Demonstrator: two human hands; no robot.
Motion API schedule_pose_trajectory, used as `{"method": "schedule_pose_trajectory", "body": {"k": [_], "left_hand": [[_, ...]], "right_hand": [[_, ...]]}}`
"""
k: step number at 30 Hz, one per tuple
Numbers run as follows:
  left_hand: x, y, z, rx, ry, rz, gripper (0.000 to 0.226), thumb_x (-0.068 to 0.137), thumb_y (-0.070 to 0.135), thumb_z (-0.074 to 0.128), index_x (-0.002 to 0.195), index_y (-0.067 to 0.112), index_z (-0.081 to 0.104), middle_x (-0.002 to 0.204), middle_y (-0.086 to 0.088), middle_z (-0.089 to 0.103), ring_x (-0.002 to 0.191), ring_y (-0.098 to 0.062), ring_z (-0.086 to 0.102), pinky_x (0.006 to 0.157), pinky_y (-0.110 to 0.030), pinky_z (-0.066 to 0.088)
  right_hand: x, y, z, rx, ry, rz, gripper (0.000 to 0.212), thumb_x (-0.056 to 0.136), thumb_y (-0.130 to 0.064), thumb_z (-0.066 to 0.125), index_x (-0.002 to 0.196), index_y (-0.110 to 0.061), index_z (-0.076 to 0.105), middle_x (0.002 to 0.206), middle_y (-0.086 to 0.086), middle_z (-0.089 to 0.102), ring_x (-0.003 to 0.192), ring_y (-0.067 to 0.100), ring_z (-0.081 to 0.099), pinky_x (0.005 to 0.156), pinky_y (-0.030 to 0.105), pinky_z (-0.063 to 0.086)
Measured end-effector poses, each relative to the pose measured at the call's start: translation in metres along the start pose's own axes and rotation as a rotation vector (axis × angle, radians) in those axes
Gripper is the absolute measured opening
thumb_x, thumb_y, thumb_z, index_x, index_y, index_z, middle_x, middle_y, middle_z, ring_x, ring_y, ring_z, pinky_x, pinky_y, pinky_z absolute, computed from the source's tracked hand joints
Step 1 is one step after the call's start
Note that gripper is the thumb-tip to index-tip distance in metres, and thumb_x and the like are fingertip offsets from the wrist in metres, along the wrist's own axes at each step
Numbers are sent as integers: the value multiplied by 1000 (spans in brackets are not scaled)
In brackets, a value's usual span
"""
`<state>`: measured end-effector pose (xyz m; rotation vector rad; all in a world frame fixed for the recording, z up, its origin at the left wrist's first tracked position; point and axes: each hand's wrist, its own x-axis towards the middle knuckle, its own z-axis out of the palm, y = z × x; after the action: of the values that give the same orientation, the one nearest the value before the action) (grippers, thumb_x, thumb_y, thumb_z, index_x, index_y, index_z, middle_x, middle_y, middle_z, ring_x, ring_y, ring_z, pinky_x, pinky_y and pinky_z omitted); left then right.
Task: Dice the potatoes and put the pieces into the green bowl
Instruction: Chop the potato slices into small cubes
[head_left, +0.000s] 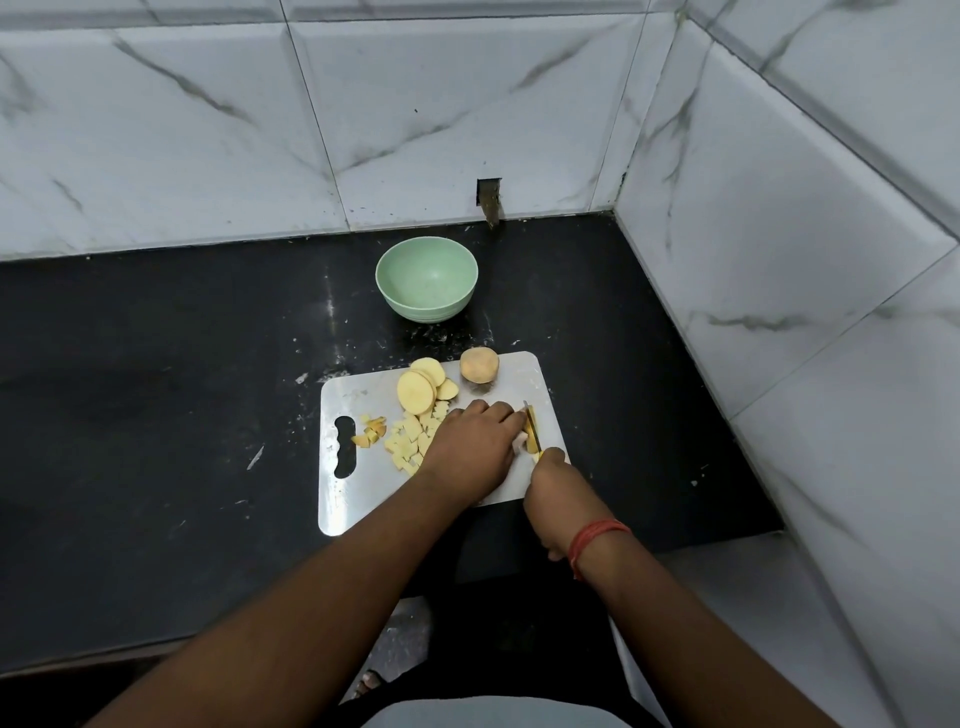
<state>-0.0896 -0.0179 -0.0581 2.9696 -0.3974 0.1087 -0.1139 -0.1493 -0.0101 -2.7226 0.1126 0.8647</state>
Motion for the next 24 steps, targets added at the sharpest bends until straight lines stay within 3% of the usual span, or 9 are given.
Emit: {"method": "schedule_pose_trajectory", "body": {"k": [1, 4, 7, 12, 15, 17, 19, 21, 24], "left_hand": [[0, 0, 0, 6, 0, -3, 37, 102, 30, 48, 137, 21, 56, 125, -1, 63, 107, -27, 59, 84, -41, 49], [1, -1, 0, -3, 15, -15, 35, 101, 30, 50, 133, 21, 59, 120, -1, 66, 104, -28, 59, 82, -41, 49], [0, -1, 2, -44, 57, -12, 35, 95, 28, 58, 128, 19, 62, 120, -2, 66, 102, -29, 61, 81, -42, 49], [8, -13, 4, -100, 113, 176, 54, 85, 15, 72, 137, 14, 57, 138, -5, 58, 120, -28, 56, 94, -43, 49], [26, -20, -5, -84, 26, 346, 49, 85, 11, 72, 132, 17, 62, 137, -2, 61, 124, -26, 54, 100, -44, 48], [38, -22, -16, -27, -45, 411, 40, 87, 7, 68, 126, 17, 66, 130, -1, 64, 122, -26, 55, 95, -48, 49], [48, -23, -26, 20, -92, 485, 34, 86, 8, 69, 119, 17, 69, 121, -2, 66, 114, -27, 58, 90, -48, 49], [57, -23, -35, 80, -148, 561, 32, 85, 18, 75, 116, 18, 68, 114, -3, 66, 105, -27, 60, 87, -43, 48], [66, -23, -42, 128, -193, 646, 36, 81, 29, 80, 113, 19, 67, 107, -2, 64, 98, -26, 59, 82, -39, 46]], "right_hand": [[0, 0, -1, 12, 3, -23, 33, 90, -1, 46, 121, -6, 36, 79, 7, 49, 76, 31, 66, 42, 37, 47], [-1, 4, -6, 91, 1, -110, 35, 95, -7, 42, 129, 0, 37, 110, 18, 57, 100, 35, 62, 79, 43, 55], [-1, 4, -8, 97, -8, -132, 38, 96, -9, 41, 133, 1, 36, 119, 21, 55, 105, 35, 60, 88, 43, 53], [1, 3, -14, 77, -31, -119, 37, 96, -10, 42, 131, 1, 40, 116, 21, 58, 103, 36, 62, 85, 42, 54], [3, 5, -20, 72, -42, -124, 36, 97, -12, 41, 131, 0, 42, 118, 20, 58, 104, 35, 62, 82, 38, 53], [5, 4, -23, 64, -54, -131, 34, 98, -13, 41, 130, -2, 45, 119, 20, 59, 102, 35, 62, 77, 35, 51], [8, 2, -23, 26, -52, -122, 28, 97, -9, 40, 124, -3, 46, 120, 20, 59, 83, 29, 61, 61, 31, 46], [8, 2, -22, -26, -41, -84, 22, 96, -3, 38, 117, -4, 44, 119, 20, 59, 64, 20, 49, 46, 27, 30], [9, 8, -19, -97, -20, -112, 22, 96, -1, 38, 116, -3, 44, 98, 14, 56, 81, 26, 60, 44, 28, 24]]}}
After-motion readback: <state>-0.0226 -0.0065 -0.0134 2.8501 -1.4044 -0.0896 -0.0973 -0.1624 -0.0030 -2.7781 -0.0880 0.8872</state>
